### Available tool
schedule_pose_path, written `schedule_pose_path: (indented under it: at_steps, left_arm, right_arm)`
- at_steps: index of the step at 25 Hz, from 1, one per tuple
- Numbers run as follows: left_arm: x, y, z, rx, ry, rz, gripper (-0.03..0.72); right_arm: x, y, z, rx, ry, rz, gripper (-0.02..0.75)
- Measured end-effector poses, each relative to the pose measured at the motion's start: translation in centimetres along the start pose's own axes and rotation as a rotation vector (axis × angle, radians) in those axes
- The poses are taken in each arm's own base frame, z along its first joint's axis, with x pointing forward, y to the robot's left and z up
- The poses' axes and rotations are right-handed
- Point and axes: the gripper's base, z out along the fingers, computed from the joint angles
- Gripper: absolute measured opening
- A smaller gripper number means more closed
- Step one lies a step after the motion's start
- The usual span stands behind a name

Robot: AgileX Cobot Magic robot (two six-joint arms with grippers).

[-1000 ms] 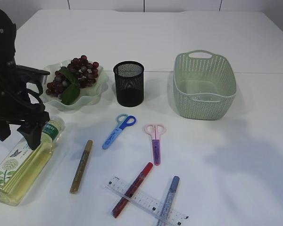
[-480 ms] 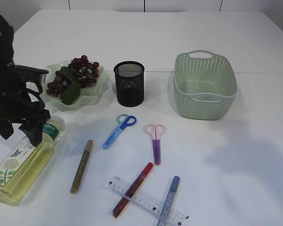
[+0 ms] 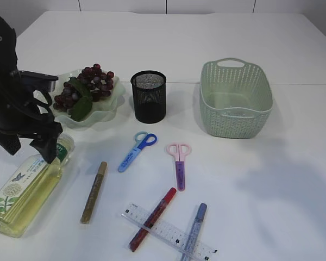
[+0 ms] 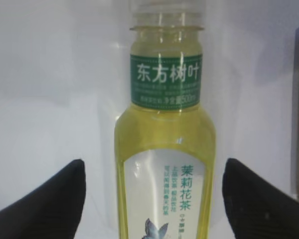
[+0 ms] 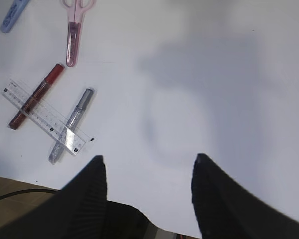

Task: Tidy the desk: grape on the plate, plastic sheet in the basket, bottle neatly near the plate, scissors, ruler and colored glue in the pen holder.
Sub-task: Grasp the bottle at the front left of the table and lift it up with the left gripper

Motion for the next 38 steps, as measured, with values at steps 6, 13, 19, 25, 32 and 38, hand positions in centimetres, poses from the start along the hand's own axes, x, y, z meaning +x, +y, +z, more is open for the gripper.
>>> schedule_pose_path:
  at_steps: [6,13,19,25,32,38]
  left_arm:
    - [-0.1,-0.3,0.0,0.032,-0.01,-0.019,0.655]
    - [-0.1,-0.3,0.4,0.032,0.003,-0.018,0.649]
    - [-0.2,-0.4,2.6,0.034,0.067,-0.02,0.647]
    - [-0.2,-0.4,3.3,0.033,0.085,-0.02,0.638]
    - [-0.2,-0.4,3.4,0.033,0.089,-0.016,0.617]
    - [-0.1,-0.5,5.4,0.032,0.156,-0.004,0.601]
  right_arm:
    - [0.0,0.0,0.0,0.0,0.0,0.0,0.437]
    - [0.0,0.0,0.0,0.0,0.0,0.0,0.437]
    - [0.0,0.1,0.0,-0.006,0.001,0.002,0.438]
    - [0.0,0.1,0.0,-0.015,0.001,0.005,0.437]
    - [0.0,0.1,0.0,-0.015,0.001,0.005,0.438]
    - [0.0,0.1,0.0,-0.015,0.001,0.005,0.437]
